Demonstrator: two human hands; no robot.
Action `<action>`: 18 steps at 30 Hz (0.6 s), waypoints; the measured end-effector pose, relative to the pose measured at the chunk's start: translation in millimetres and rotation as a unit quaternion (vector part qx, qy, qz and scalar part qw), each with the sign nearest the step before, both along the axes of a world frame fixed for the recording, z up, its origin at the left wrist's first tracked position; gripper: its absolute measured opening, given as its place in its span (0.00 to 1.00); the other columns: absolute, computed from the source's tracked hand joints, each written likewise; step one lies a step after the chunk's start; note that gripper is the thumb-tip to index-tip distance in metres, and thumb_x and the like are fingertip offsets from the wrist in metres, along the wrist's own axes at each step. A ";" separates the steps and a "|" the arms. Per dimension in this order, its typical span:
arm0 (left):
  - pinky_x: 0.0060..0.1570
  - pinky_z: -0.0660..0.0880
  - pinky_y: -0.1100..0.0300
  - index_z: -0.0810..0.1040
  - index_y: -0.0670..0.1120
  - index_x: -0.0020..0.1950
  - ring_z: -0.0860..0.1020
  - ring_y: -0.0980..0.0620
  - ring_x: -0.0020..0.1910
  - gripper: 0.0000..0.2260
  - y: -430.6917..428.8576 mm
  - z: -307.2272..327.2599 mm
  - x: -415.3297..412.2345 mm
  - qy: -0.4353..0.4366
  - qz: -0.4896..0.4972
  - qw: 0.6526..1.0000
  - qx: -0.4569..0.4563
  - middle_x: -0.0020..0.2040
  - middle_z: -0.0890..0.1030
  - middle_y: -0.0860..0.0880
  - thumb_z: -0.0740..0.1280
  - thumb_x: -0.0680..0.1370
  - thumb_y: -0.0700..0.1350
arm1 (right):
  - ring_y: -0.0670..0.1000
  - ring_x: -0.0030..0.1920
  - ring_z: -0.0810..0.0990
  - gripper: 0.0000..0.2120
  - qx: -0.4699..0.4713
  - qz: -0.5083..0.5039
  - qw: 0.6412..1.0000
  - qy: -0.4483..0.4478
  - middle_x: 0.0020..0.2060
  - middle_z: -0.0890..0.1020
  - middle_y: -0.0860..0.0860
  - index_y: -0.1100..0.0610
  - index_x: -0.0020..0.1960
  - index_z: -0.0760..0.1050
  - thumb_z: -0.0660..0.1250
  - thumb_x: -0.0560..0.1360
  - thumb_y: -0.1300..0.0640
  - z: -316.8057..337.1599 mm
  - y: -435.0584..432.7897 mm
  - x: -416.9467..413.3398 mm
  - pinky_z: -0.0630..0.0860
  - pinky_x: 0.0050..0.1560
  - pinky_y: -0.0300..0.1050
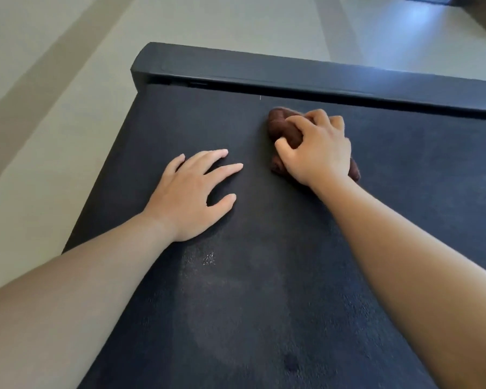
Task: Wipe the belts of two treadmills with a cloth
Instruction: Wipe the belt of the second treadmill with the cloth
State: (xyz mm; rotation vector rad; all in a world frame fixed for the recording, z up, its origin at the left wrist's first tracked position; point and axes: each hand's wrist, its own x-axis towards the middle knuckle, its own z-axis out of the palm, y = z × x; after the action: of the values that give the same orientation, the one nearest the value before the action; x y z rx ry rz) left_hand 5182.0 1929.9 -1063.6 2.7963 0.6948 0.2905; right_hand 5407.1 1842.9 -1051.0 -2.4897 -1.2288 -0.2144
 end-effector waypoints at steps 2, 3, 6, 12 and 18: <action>0.73 0.48 0.48 0.63 0.62 0.71 0.56 0.58 0.73 0.23 -0.7 2.1 0.3 0.006 0.004 1.000 -0.006 0.74 0.60 0.58 0.56 0.76 0.60 | 0.57 0.60 0.66 0.22 0.002 -0.011 1.000 0.006 0.60 0.72 0.49 0.43 0.61 0.74 0.56 0.70 0.38 0.9 19.1 16.4 0.66 0.48 0.53; 0.73 0.48 0.49 0.63 0.62 0.71 0.55 0.58 0.73 0.23 -0.9 2.3 0.8 0.009 0.005 1.000 -0.009 0.74 0.59 0.58 0.55 0.75 0.60 | 0.58 0.59 0.66 0.22 0.003 -0.016 1.000 0.008 0.59 0.72 0.49 0.43 0.61 0.74 0.56 0.70 0.38 1.2 27.8 23.8 0.66 0.49 0.53; 0.72 0.46 0.49 0.62 0.63 0.71 0.54 0.59 0.73 0.24 -1.6 2.0 1.7 0.013 0.004 1.000 -0.016 0.74 0.58 0.59 0.54 0.74 0.60 | 0.59 0.60 0.66 0.24 0.002 -0.024 1.000 0.008 0.59 0.73 0.51 0.44 0.61 0.74 0.56 0.69 0.38 3.3 48.1 40.0 0.66 0.49 0.54; 0.72 0.46 0.49 0.62 0.63 0.70 0.54 0.59 0.73 0.22 -0.2 0.6 2.2 0.002 0.001 1.000 -0.011 0.74 0.58 0.59 0.56 0.76 0.59 | 0.60 0.62 0.64 0.23 -0.030 -0.015 0.999 0.003 0.62 0.70 0.53 0.46 0.63 0.71 0.56 0.72 0.40 6.7 44.3 37.1 0.66 0.53 0.57; 0.72 0.48 0.49 0.63 0.62 0.71 0.55 0.56 0.74 0.21 0.0 -0.5 2.8 0.006 0.009 1.000 0.009 0.75 0.59 0.56 0.57 0.77 0.58 | 0.59 0.62 0.64 0.21 -0.047 0.010 0.999 -0.002 0.63 0.69 0.52 0.45 0.64 0.71 0.57 0.73 0.40 8.2 -17.0 -29.9 0.66 0.50 0.55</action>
State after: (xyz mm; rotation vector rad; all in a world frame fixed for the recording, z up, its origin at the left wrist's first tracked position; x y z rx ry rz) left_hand 5184.8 1929.9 -1064.1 2.8117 0.7241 0.2858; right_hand 5377.3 1825.9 -1042.9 -2.5556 -1.2935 -0.1599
